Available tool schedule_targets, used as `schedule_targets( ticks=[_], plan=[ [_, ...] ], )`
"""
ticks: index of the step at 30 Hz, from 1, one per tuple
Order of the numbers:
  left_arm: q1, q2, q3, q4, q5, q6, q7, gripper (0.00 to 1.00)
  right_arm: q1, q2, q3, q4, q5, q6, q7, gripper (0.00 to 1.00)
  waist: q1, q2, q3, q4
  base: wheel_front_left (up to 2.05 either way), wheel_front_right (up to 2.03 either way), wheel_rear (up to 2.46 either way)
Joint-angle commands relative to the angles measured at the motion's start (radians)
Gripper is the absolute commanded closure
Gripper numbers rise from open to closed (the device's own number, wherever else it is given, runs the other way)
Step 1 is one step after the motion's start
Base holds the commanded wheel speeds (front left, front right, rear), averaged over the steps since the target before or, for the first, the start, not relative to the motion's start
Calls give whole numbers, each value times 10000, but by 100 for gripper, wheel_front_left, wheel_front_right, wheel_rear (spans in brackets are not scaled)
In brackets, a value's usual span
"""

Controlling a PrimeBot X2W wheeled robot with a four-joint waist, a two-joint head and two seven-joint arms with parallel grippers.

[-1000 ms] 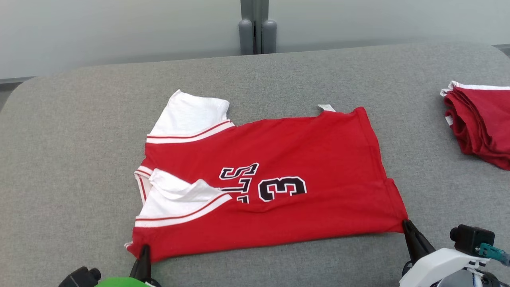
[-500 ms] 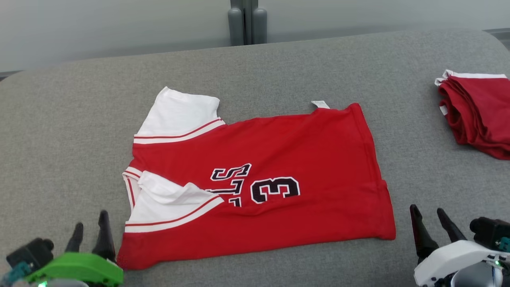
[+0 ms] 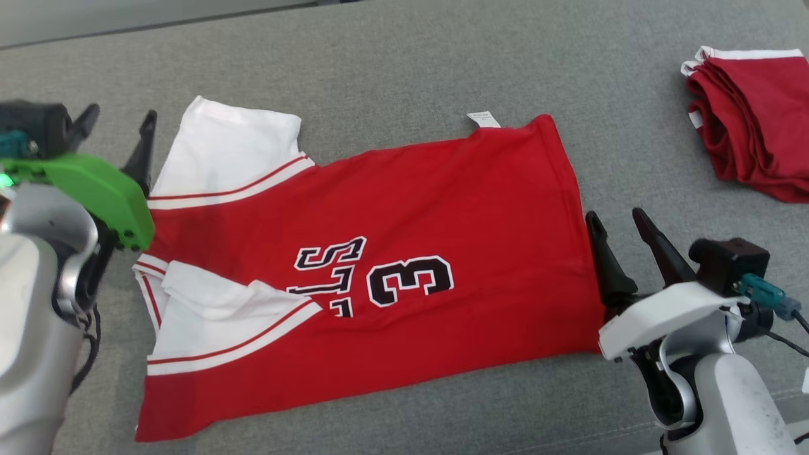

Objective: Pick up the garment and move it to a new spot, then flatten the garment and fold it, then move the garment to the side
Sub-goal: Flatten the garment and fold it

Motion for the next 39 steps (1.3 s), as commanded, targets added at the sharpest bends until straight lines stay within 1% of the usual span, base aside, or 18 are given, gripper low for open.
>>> schedule_targets(
  ticks=[1,5,9,13,17,23,26,27,28,30,32,33,34,35,36,39],
  plan=[
    [-498,154,-99,217,83,-120,317,0,-290,-19,158,84,-42,0,-112,0,-1,0,936,-764,0,0,0],
    [-1667,545,-303,870,295,-299,1307,0,-844,-11,599,241,144,0,-418,0,-1,0,1511,-1207,0,0,0],
    [-2398,902,-277,1354,235,-375,2152,0,-1157,-13,996,407,382,0,-727,0,-1,0,2060,-1663,0,0,0],
    [-2721,1147,-159,1663,-134,-468,2920,0,-1362,-11,1181,580,500,0,-1015,0,-1,0,2370,-2007,0,0,0],
    [-2600,1347,-106,1699,-339,-537,3350,0,-1440,-11,1236,734,575,0,-1266,0,-1,0,2512,-2195,0,0,0],
    [-2384,1607,-49,1662,-236,-180,3536,0,-1505,-11,1249,864,588,0,-1466,0,-1,0,2557,-2285,0,0,0],
    [-2269,1644,-89,1676,-322,-124,3768,0,-1564,-11,1286,871,575,0,-1499,0,-1,0,2513,-2255,0,0,0],
    [-2241,1645,-92,1652,-368,-128,3828,10,-1574,-13,1290,871,570,0,-1496,0,-1,0,2492,-2234,0,0,0],
    [-2201,1642,-92,1607,-423,-129,3879,42,-1583,-13,1297,859,531,0,-1502,0,-1,0,2462,-2202,0,0,0],
    [-2150,1604,-107,1531,-497,-138,3963,65,-1630,-14,1270,810,415,0,-1441,0,-1,0,2371,-2114,0,0,0],
    [-2124,1527,-121,1443,-594,-119,4061,73,-1722,-17,1211,751,258,0,-1346,0,-1,0,2272,-2004,0,0,0],
    [-2094,1483,-149,1394,-644,-121,4111,75,-1796,-42,1185,745,155,0,-1293,0,-1,0,2221,-1940,0,0,0],
    [-2074,1436,-172,1309,-675,-134,4157,84,-1897,-61,1178,724,76,0,-1209,0,-1,0,2158,-1861,0,0,0],
    [-2074,1409,-168,1226,-691,-131,4089,90,-1987,-78,1188,717,26,0,-1130,0,-1,0,2106,-1797,0,0,0],
    [-2084,1372,-168,1138,-694,-133,3975,100,-2130,-151,1174,743,-70,0,-1024,0,-1,0,2043,-1712,0,0,0],
    [-2103,1179,-177,975,-656,-158,3520,100,-2609,-272,1269,932,-213,0,-681,0,-1,0,1899,-1469,0,0,0]
  ],
)
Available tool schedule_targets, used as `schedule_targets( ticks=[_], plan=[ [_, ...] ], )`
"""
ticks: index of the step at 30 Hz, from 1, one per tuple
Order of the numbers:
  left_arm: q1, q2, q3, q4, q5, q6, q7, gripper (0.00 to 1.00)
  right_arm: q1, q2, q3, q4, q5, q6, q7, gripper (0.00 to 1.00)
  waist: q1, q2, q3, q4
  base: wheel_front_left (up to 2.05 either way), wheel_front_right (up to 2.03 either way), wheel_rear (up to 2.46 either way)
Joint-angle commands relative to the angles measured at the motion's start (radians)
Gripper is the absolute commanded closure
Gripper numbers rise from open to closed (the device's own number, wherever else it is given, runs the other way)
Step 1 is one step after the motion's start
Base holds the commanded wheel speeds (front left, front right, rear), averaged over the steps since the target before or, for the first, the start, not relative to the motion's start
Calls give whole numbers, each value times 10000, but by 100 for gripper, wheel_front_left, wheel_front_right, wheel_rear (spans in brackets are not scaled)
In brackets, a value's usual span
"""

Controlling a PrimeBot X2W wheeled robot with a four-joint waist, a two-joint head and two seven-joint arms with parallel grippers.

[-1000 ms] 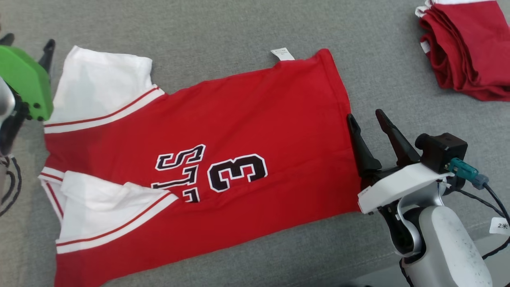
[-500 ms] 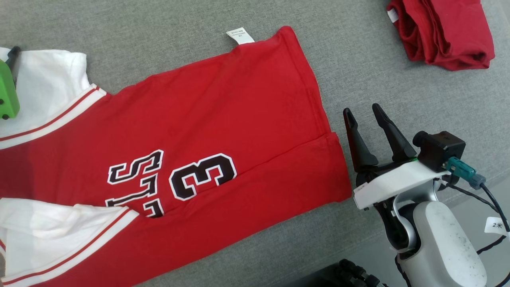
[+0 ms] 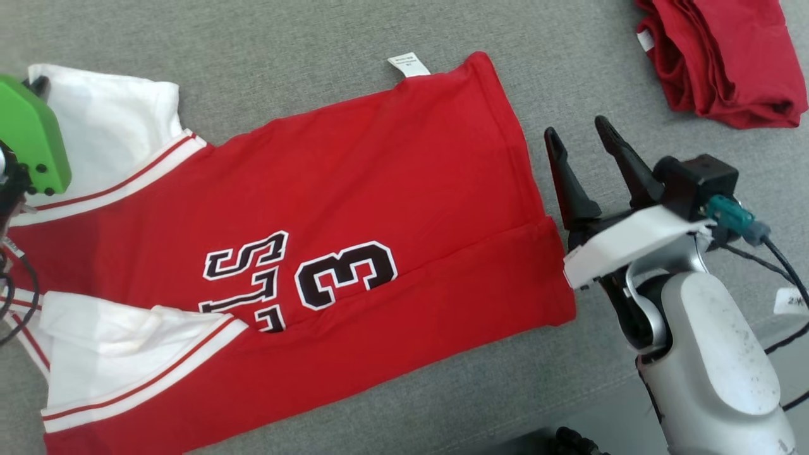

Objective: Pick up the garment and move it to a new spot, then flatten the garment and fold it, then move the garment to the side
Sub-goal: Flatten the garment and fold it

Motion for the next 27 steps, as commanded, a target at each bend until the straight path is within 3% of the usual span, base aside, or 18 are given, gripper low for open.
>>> schedule_targets(
  ticks=[1,13,21,22,24,27],
  plan=[
    [60,-142,-38,-59,26,-18,-250,100,-382,-109,74,193,-108,0,212,0,-1,-1,-236,343,0,0,0],
    [-98,-1299,-570,-588,-137,-465,-1738,100,-3218,-1019,253,3197,-702,0,1725,0,-1,-1,-461,1864,0,0,0],
    [53,-1661,-821,-723,-259,-594,-2280,100,-4333,-1537,876,5142,-769,0,2707,0,-1,-1,-447,2488,0,0,0],
    [63,-1696,-850,-706,-275,-607,-2336,100,-4454,-1601,957,5349,-818,0,2868,24,-1,-1,-457,2526,0,0,0],
    [64,-1737,-876,-677,-268,-624,-2408,100,-4544,-1617,1039,5627,-803,0,3046,62,-1,-1,-477,2572,0,0,0],
    [63,-1771,-894,-609,-294,-643,-2538,100,-4664,-1666,1080,5879,-716,-2,3081,76,-1,-1,-524,2602,0,0,0]
  ],
)
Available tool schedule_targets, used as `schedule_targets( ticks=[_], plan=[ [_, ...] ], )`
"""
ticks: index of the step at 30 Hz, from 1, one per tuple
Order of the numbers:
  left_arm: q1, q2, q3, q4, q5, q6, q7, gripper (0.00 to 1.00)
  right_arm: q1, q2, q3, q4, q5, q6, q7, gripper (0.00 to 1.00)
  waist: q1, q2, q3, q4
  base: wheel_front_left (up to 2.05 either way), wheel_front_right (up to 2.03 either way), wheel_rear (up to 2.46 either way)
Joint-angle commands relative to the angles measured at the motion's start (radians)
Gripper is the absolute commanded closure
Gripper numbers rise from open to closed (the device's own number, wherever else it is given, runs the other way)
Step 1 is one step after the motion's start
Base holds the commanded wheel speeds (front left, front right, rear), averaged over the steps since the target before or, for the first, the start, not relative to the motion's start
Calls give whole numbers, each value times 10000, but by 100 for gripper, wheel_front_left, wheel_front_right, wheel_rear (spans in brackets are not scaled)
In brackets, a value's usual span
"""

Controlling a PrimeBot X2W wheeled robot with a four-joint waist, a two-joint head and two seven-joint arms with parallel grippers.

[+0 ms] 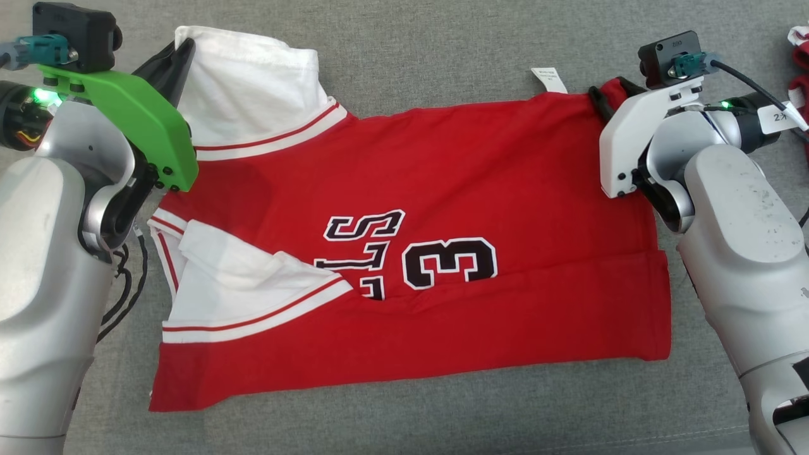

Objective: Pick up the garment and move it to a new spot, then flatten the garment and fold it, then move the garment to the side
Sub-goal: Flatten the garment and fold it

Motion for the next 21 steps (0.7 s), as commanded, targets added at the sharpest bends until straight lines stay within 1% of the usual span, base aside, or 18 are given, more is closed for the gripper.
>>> schedule_targets(
  ticks=[1,2,4,7,12,15,21],
  plan=[
    [82,-38,7,29,-42,-60,-144,100,-49,-144,13,190,77,-8,-1,88,0,0,-56,24,0,0,0],
    [79,-47,14,59,-53,-62,-197,100,-78,-164,1,250,74,-8,-37,100,0,0,-73,24,0,0,0],
    [55,-56,51,125,-52,-23,-321,100,-142,-177,-107,353,109,-10,-231,100,0,0,-113,11,0,0,0],
    [-81,-57,116,236,24,47,-595,100,-317,-172,-382,370,-78,-8,-996,100,0,0,-180,-44,0,0,0],
    [-183,-166,155,462,95,84,-1083,100,-326,57,-589,586,-171,-8,-1942,100,0,0,-426,-132,0,0,0],
    [132,-160,129,462,-8,31,-1327,100,72,148,-402,551,132,-8,-2500,100,0,0,-673,-155,0,0,0],
    [1373,-2,104,-177,-179,35,-1771,100,1291,-100,-259,2,777,-7,-3574,100,0,0,-1194,11,0,0,0]
  ],
)
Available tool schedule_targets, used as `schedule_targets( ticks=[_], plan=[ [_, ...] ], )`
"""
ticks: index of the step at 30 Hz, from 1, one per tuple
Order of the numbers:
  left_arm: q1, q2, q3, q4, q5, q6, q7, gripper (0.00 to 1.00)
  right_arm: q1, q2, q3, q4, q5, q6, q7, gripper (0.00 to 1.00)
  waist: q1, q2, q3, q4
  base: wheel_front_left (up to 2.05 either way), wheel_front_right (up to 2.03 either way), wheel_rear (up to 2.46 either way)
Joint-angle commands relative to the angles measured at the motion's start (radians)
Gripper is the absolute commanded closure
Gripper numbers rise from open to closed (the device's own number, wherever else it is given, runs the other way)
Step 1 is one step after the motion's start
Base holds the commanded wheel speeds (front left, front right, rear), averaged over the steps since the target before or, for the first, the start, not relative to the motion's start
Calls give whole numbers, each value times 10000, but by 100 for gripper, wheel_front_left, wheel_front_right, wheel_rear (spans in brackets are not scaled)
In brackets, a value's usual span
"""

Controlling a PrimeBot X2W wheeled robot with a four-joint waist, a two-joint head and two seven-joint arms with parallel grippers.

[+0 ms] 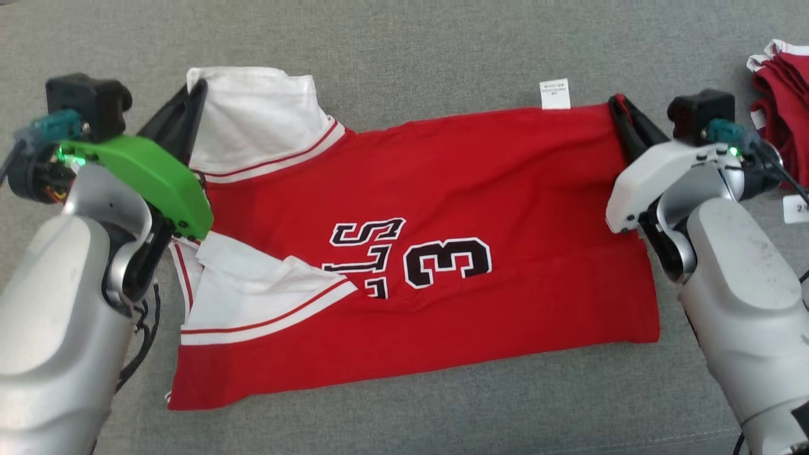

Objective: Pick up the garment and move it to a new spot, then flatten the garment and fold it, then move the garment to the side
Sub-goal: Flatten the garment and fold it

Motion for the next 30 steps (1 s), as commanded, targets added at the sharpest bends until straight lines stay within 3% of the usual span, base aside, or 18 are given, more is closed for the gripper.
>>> schedule_targets(
  ticks=[1,8,14,23,30],
  plan=[
    [533,146,43,-268,-76,75,-159,100,491,-148,70,-246,194,-10,-262,100,0,0,-369,152,0,0,0],
    [3152,169,402,-1878,-473,886,-793,100,2595,-208,-426,-1589,738,-12,-768,100,0,0,-1061,418,0,0,0],
    [5297,-123,519,-2942,-917,1479,-1241,100,4358,3,-1238,-3078,568,-10,-503,100,0,0,-1450,637,0,0,0],
    [6560,-550,454,-2952,-1323,1766,-1477,100,5909,530,-2275,-4720,73,-11,49,100,0,0,-1713,841,0,0,0],
    [6871,-657,336,-2421,-1485,1695,-1530,100,6451,862,-2489,-5077,-109,-11,383,100,0,0,-1879,862,0,0,0]
  ],
)
